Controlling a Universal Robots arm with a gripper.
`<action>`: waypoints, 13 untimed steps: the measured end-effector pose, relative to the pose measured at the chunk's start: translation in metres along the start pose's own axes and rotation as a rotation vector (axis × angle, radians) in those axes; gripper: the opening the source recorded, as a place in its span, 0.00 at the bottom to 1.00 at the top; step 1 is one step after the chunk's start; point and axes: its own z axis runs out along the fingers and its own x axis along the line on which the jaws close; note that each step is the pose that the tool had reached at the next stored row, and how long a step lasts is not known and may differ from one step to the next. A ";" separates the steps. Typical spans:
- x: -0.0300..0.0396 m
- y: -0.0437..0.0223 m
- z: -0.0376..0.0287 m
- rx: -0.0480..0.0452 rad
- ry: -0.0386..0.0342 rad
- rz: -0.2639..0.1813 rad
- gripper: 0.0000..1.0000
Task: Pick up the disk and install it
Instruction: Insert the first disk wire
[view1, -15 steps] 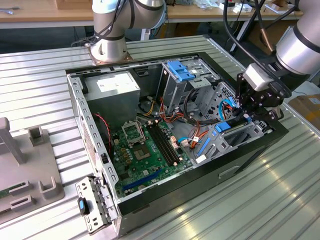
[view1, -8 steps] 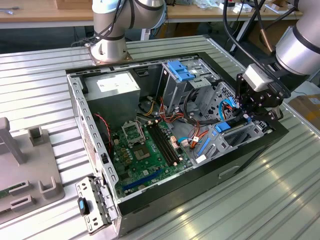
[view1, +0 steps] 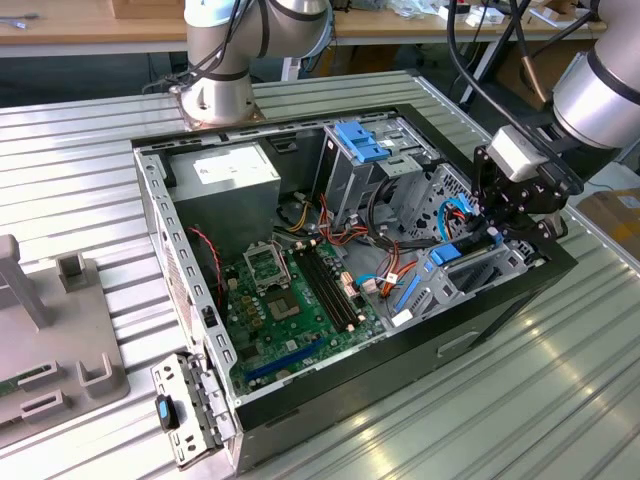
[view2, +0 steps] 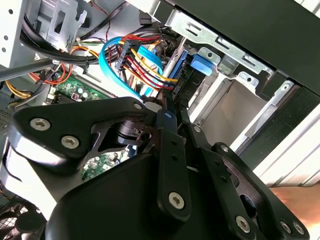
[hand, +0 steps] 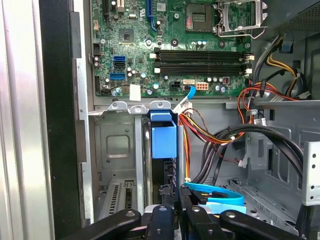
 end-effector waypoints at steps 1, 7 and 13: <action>0.0000 0.0000 -0.0001 0.0000 0.0001 0.000 0.16; -0.0003 -0.0003 0.0002 -0.0001 0.0002 0.000 0.16; -0.0001 -0.0003 0.0018 0.0000 0.0002 0.000 0.16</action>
